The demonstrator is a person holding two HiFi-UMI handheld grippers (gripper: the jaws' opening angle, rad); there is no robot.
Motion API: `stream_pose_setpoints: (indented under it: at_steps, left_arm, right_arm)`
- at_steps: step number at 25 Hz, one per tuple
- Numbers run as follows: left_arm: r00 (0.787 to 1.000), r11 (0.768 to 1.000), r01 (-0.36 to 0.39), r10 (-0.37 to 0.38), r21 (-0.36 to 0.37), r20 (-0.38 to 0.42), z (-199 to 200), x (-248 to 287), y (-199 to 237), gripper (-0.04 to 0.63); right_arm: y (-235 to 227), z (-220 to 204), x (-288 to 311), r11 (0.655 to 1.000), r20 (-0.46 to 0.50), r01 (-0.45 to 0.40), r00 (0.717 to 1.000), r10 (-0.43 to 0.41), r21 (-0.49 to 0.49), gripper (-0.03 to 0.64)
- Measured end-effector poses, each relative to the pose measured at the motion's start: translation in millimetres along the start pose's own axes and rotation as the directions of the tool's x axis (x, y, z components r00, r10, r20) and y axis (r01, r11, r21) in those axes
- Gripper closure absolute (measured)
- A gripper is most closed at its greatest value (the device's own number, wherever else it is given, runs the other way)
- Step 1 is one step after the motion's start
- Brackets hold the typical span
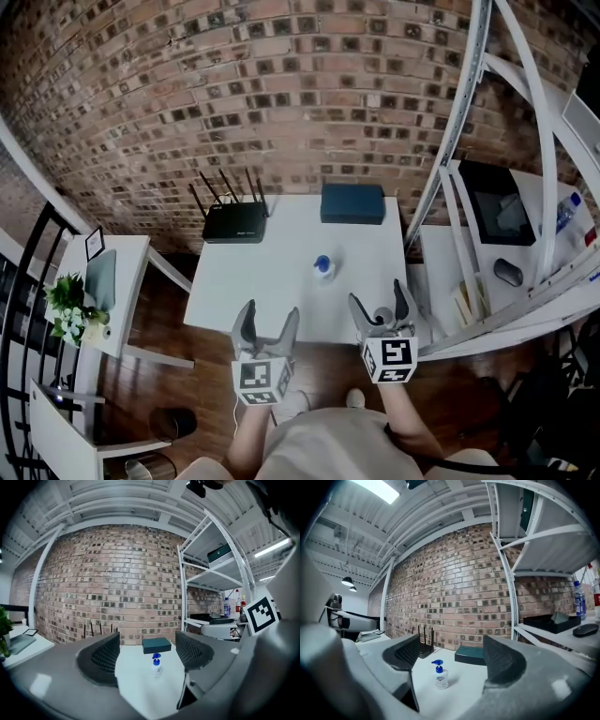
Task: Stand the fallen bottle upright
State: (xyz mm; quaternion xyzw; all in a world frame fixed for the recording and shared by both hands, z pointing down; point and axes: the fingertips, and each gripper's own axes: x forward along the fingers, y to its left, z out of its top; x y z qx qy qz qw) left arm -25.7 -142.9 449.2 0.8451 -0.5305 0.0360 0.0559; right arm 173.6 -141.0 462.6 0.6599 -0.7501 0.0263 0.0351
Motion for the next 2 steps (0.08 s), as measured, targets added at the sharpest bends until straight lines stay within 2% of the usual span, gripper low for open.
stream_pose_setpoints:
  at_steps: [2]
  left_arm:
    - [1.000,1.000,-0.008,0.008,0.002,0.010,-0.5,1.4,-2.1,0.215]
  right_arm:
    - [-4.8,0.2,-0.9,1.000,0.007,-0.002,1.000,0.002,-0.006,0.218]
